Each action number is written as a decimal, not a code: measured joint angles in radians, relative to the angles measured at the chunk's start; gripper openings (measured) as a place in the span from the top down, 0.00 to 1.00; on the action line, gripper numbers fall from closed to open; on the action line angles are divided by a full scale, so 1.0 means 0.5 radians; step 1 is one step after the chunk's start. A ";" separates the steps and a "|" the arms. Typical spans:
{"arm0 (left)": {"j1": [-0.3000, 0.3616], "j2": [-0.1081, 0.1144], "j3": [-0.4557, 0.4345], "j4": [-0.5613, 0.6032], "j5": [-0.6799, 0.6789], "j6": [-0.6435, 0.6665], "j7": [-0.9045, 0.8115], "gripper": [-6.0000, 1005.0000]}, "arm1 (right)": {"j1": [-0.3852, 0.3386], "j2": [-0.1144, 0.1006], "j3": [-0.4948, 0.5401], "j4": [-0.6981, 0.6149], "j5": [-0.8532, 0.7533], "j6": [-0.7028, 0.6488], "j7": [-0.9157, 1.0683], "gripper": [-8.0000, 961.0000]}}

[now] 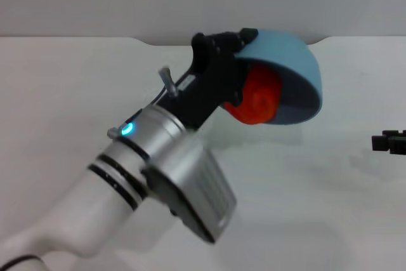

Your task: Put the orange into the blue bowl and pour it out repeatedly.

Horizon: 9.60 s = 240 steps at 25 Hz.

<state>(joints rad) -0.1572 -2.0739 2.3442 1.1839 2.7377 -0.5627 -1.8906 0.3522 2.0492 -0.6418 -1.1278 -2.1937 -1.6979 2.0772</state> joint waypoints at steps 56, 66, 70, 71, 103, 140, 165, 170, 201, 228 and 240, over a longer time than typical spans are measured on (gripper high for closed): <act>-0.446 0.037 -2.588 0.558 -0.506 4.347 -1.474 1.00 | 0.596 0.049 -1.078 0.797 0.369 0.752 -0.413 0.34; -0.446 0.034 -2.482 0.571 -0.492 4.370 -1.530 1.00 | 0.722 0.064 -1.245 1.132 0.435 1.008 -0.555 0.35; -0.455 0.034 -2.442 0.575 -0.494 4.371 -1.533 1.00 | 0.716 0.072 -1.329 1.169 0.441 1.094 -0.556 0.35; -0.455 0.034 -2.442 0.575 -0.494 4.371 -1.533 1.00 | 0.717 0.072 -1.339 1.180 0.441 1.100 -0.556 0.36; -0.746 0.035 -2.065 0.395 -0.486 4.179 -1.608 1.00 | 0.402 0.031 -0.859 0.698 0.326 0.551 -0.558 0.97; -0.738 0.037 -2.065 0.409 -0.487 4.205 -1.619 1.00 | 0.705 0.056 -1.010 1.324 0.386 0.977 -0.593 0.64; -1.041 0.006 -1.449 0.163 -0.498 4.006 -1.822 0.99 | 0.145 0.044 -1.082 -0.177 0.685 0.128 -0.543 0.97; -1.076 0.007 -1.449 0.160 -0.552 3.985 -1.829 0.99 | 0.193 0.047 -1.251 -0.164 0.444 0.262 -0.364 0.97; -1.181 -0.002 -1.098 -0.100 -0.672 3.656 -1.830 0.98 | -0.007 0.044 -0.458 -0.069 0.723 0.380 -0.148 0.46; -0.424 0.028 -2.307 -0.013 -2.298 3.255 -0.721 0.31 | -0.020 0.036 0.069 0.875 1.176 0.445 -0.751 0.46; 0.028 -0.001 -2.439 -0.683 -3.963 3.403 1.547 0.32 | -0.062 0.041 0.501 1.573 1.790 0.492 -1.457 0.46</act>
<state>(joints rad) -0.1434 -2.0745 1.1249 0.8425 0.7564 1.1389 -1.1173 0.3214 2.0697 -0.3913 -0.3412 -1.2988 -1.4520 1.3484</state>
